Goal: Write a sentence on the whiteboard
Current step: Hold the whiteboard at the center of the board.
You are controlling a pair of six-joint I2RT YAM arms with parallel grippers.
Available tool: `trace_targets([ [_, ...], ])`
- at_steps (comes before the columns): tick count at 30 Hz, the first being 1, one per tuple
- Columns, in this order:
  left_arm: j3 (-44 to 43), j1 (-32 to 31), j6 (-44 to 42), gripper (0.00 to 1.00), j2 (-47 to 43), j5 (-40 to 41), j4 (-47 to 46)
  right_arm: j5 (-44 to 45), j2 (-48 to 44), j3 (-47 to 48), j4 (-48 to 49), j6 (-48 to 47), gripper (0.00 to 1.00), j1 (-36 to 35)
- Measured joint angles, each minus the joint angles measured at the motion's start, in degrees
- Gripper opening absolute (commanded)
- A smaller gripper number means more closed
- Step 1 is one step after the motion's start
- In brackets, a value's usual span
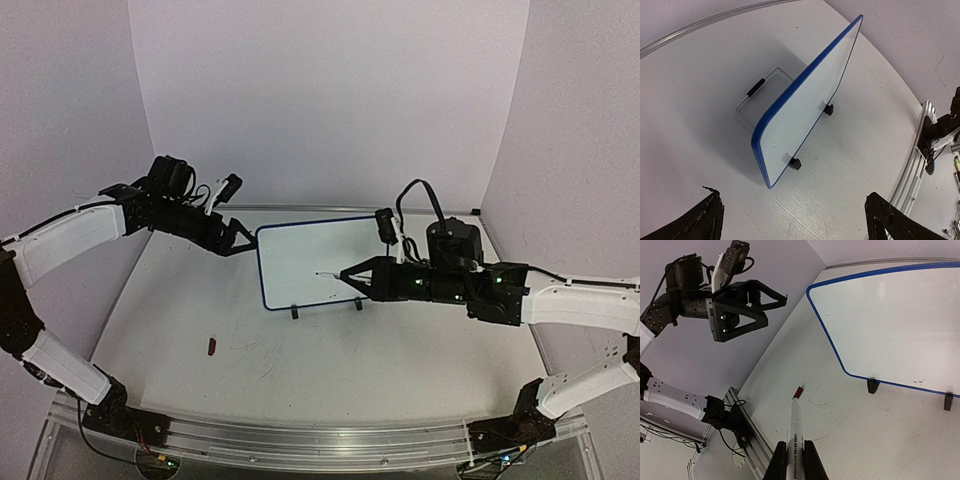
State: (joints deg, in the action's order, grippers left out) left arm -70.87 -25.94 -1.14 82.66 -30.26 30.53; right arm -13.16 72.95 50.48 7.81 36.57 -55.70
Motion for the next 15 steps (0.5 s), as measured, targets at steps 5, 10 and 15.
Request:
trace_targets([
  [5,-1.89,1.84,-2.36,0.71,4.84,-1.25,-0.53,-3.2,1.19,0.0,4.62,-0.6,0.0,0.96],
  [10,-4.68,1.84,-5.72,0.56,8.88,-2.58,-0.53,-6.61,3.73,0.04,9.29,-0.61,0.0,3.28],
  [15,-6.28,1.84,-7.72,0.42,11.66,-4.17,-0.47,-9.04,7.97,0.71,10.74,-0.62,0.0,4.31],
])
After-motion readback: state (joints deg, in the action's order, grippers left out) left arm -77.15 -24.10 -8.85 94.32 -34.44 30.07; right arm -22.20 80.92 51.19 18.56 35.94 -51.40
